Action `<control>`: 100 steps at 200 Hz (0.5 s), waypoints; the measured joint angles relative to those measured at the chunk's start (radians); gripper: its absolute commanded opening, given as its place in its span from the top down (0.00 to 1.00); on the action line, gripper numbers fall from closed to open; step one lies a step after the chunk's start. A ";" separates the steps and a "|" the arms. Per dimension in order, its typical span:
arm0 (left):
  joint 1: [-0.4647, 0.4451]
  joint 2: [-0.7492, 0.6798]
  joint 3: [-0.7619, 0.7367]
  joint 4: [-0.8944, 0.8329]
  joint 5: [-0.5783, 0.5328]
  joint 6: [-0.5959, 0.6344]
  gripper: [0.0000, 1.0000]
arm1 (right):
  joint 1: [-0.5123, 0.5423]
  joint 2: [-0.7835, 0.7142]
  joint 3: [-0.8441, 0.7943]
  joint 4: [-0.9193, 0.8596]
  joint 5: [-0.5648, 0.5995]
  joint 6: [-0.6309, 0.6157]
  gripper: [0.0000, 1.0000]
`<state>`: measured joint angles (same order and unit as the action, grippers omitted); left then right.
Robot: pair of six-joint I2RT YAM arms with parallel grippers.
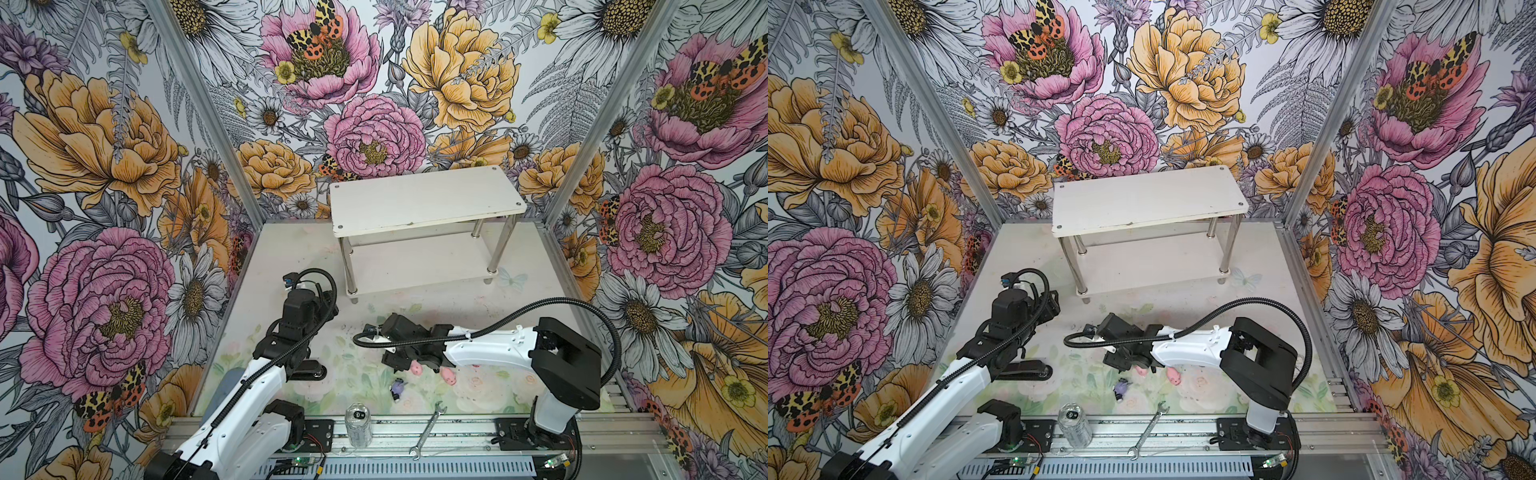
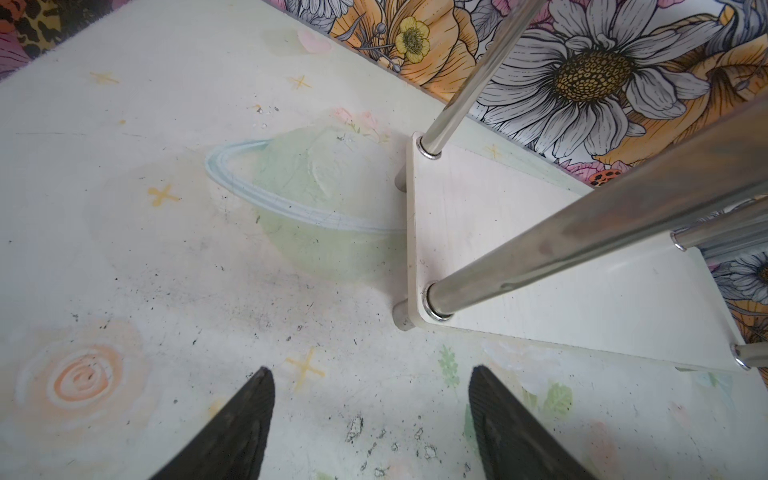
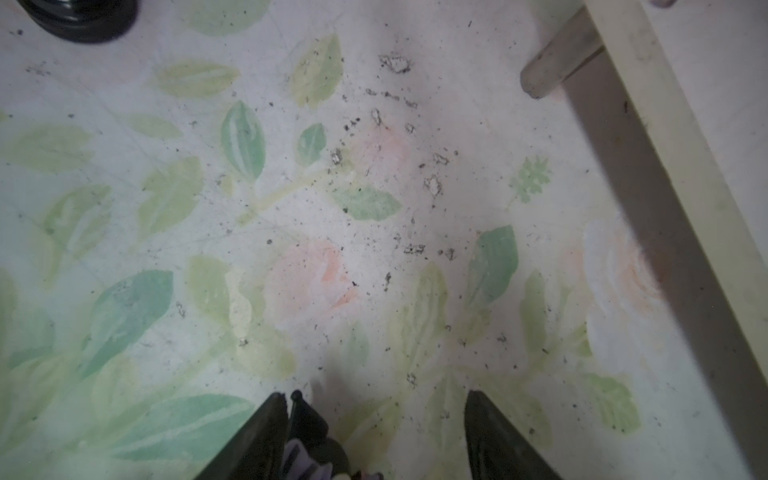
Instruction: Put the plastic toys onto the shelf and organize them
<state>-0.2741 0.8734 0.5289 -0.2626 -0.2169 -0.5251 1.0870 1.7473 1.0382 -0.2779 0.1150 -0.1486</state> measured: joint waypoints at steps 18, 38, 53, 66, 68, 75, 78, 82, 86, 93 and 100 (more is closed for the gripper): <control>0.010 0.015 0.000 0.005 0.000 0.000 0.24 | -0.010 0.009 0.010 -0.014 -0.024 0.000 0.33; 0.010 0.026 0.000 0.006 0.000 0.000 0.24 | -0.019 0.007 0.011 -0.035 -0.040 0.001 0.31; 0.010 0.032 0.000 0.008 0.000 -0.001 0.24 | -0.020 -0.007 0.011 -0.068 -0.050 0.003 0.30; 0.010 0.040 0.000 0.013 0.000 -0.001 0.24 | -0.019 -0.032 0.011 -0.104 -0.055 0.007 0.30; 0.010 0.040 0.000 0.014 0.000 -0.001 0.24 | -0.019 -0.037 0.011 -0.108 -0.057 0.008 0.30; 0.010 0.044 0.000 0.016 0.000 -0.002 0.25 | -0.016 -0.055 0.011 -0.126 -0.061 0.009 0.30; 0.010 0.046 0.000 0.018 0.000 -0.002 0.25 | -0.015 -0.061 0.011 -0.131 -0.061 0.009 0.30; 0.010 0.048 0.000 0.019 0.000 -0.003 0.25 | -0.012 -0.069 0.011 -0.139 -0.061 0.011 0.31; 0.010 0.050 0.000 0.021 0.000 -0.004 0.25 | -0.010 -0.074 0.011 -0.144 -0.061 0.012 0.31; 0.010 0.055 0.000 0.024 0.000 -0.004 0.25 | -0.005 -0.087 0.011 -0.158 -0.064 0.015 0.32; 0.010 0.058 0.000 0.027 0.000 -0.004 0.25 | -0.003 -0.093 0.011 -0.170 -0.067 0.019 0.32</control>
<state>-0.2642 0.9318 0.5289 -0.2352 -0.2169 -0.5293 1.0843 1.6539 1.0489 -0.4477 0.0483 -0.1295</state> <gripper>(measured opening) 0.754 0.688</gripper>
